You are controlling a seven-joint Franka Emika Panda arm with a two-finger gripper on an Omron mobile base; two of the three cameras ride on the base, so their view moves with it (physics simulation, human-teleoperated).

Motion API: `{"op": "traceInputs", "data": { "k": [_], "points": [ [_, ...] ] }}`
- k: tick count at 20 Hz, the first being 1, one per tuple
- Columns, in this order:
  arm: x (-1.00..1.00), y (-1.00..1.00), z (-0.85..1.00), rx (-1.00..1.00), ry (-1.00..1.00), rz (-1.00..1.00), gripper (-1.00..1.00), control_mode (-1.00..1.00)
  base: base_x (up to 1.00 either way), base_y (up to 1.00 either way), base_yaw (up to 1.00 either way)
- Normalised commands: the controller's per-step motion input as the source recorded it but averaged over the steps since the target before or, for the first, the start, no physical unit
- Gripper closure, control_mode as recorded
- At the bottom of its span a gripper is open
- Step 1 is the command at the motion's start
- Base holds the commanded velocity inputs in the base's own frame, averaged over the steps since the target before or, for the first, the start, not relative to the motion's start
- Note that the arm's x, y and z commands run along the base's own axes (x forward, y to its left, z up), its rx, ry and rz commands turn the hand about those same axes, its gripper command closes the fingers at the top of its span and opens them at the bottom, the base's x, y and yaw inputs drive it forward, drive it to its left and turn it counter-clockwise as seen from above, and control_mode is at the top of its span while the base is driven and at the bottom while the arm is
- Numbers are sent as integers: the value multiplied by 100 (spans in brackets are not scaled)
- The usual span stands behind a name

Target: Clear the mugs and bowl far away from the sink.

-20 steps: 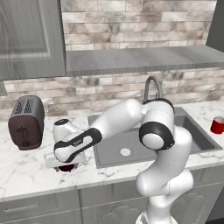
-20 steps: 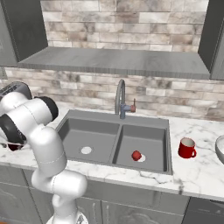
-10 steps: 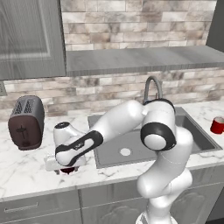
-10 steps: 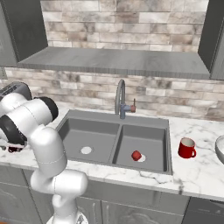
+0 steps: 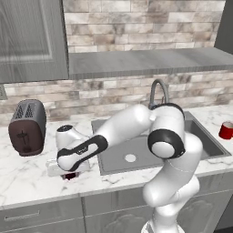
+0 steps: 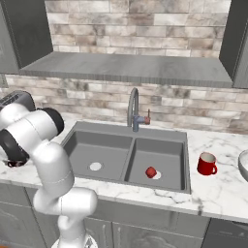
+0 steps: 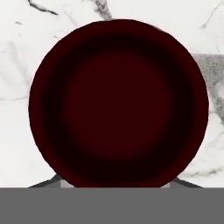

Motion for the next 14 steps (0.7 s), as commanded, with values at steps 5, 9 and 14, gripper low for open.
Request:
{"op": "traceInputs", "data": {
  "k": [5, 9, 14],
  "points": [
    [-11, -21, -12, 5, 0, 0, 100, -100, 0, 0, 0],
    [-2, -24, -23, 5, 0, 0, 100, -100, 0, 0, 0],
    [-12, -17, 11, 4, -1, 0, 100, -100, 0, 0, 0]
  ]
}}
